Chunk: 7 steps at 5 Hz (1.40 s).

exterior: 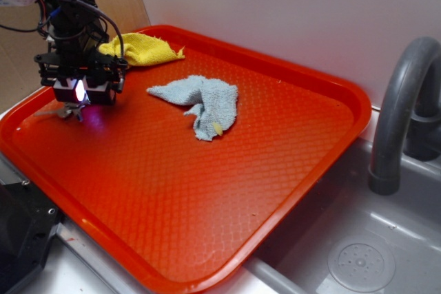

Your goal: Grab the silver keys.

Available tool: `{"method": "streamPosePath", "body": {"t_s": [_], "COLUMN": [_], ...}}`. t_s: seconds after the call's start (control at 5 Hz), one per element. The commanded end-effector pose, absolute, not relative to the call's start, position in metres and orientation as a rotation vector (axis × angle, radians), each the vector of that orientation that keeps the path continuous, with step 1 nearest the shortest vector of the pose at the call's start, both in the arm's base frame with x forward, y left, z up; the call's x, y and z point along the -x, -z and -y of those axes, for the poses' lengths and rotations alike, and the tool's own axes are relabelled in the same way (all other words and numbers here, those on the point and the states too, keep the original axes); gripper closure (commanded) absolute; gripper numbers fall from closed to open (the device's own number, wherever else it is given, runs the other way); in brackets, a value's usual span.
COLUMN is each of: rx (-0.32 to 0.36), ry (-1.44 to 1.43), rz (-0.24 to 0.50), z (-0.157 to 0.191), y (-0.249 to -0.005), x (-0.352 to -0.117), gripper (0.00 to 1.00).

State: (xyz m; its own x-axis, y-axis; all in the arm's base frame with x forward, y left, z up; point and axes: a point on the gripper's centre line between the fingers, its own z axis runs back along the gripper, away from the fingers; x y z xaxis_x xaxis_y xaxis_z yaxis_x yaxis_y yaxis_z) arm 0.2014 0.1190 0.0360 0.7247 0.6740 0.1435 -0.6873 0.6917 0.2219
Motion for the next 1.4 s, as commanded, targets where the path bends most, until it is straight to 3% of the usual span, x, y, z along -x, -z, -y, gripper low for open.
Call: {"method": "streamPosePath", "body": {"t_s": [0.0, 0.2, 0.4, 0.6, 0.8, 1.0, 1.2], "rx": [-0.280, -0.200, -0.049, 0.006, 0.031, 0.015, 0.022], "ry": [-0.553, -0.321, -0.089, 0.044, 0.058, 0.034, 0.030], "rz": [0.125, 0.253, 0.300, 0.313, 0.272, 0.196, 0.188], "z": [-0.116, -0.096, -0.071, -0.053, -0.048, -0.049, -0.050], "y": [-0.064, -0.114, -0.165, -0.215, -0.243, -0.227, -0.223], "x": [-0.202, -0.196, -0.183, -0.176, -0.177, -0.186, -0.184], "gripper": [1.00, 1.00, 1.00, 1.00, 1.00, 1.00, 1.00]}}
